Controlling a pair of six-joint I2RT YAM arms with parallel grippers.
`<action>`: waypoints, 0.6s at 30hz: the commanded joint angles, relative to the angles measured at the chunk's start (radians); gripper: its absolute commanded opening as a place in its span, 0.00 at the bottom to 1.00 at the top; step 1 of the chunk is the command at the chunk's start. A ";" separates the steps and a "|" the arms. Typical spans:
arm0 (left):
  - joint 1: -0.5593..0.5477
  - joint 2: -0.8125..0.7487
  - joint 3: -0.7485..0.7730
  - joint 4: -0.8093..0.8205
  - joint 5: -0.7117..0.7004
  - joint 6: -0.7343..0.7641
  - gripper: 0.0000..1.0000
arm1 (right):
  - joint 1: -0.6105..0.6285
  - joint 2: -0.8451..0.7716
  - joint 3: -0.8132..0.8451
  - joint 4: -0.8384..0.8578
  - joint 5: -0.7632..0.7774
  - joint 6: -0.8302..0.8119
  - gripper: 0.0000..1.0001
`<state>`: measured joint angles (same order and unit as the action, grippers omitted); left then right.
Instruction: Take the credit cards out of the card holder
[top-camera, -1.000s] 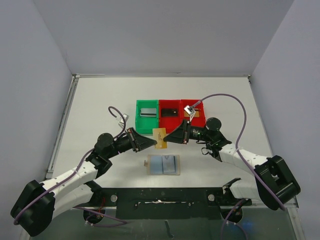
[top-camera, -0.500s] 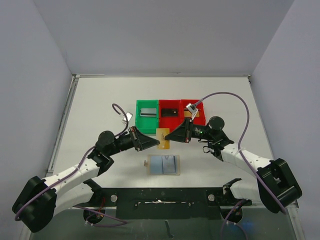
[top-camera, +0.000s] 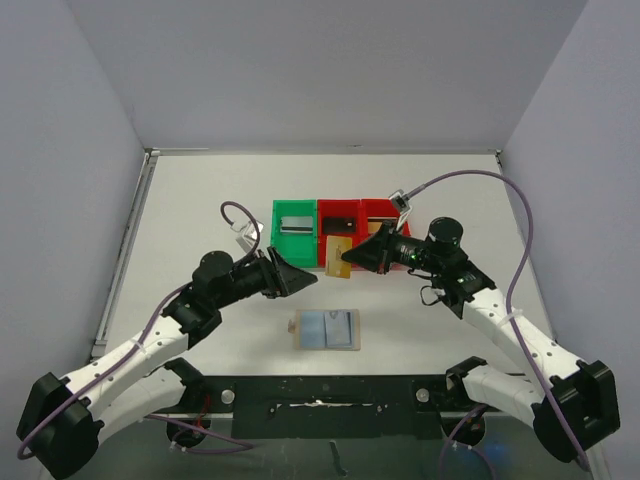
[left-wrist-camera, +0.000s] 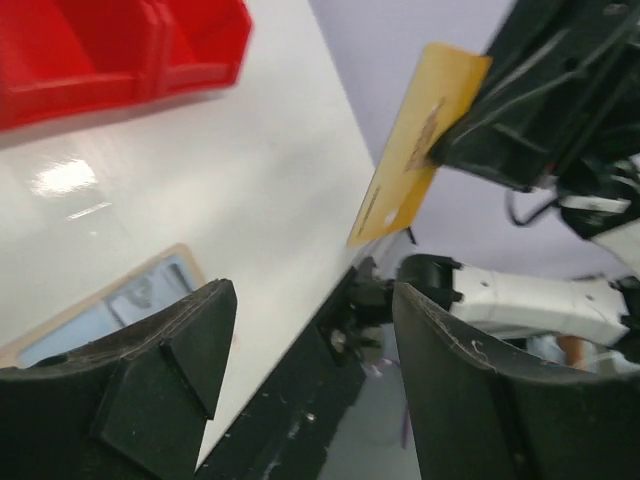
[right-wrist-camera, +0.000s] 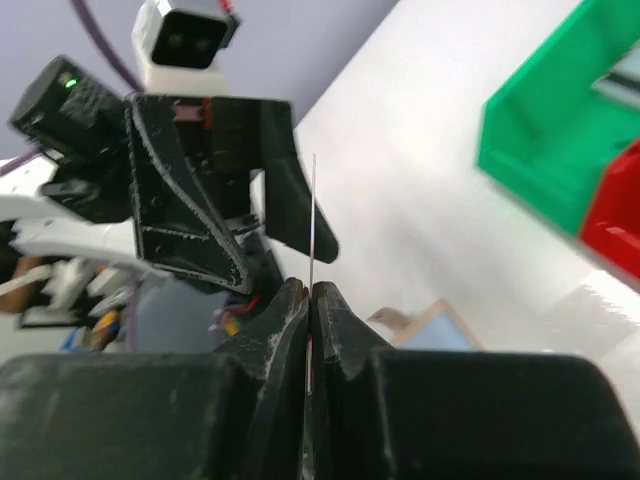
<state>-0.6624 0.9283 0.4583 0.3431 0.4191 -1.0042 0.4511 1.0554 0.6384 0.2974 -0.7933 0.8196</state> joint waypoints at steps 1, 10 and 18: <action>-0.007 -0.078 0.130 -0.382 -0.233 0.215 0.63 | -0.004 -0.089 0.159 -0.389 0.317 -0.338 0.00; -0.001 -0.094 0.323 -0.763 -0.697 0.334 0.71 | 0.004 -0.237 0.015 -0.258 0.734 -0.855 0.00; 0.229 -0.071 0.354 -0.843 -0.747 0.438 0.84 | 0.003 -0.152 0.029 -0.249 0.830 -1.180 0.00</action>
<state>-0.5713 0.8524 0.7700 -0.4458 -0.2913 -0.6594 0.4522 0.8776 0.6296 -0.0185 -0.0410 -0.1596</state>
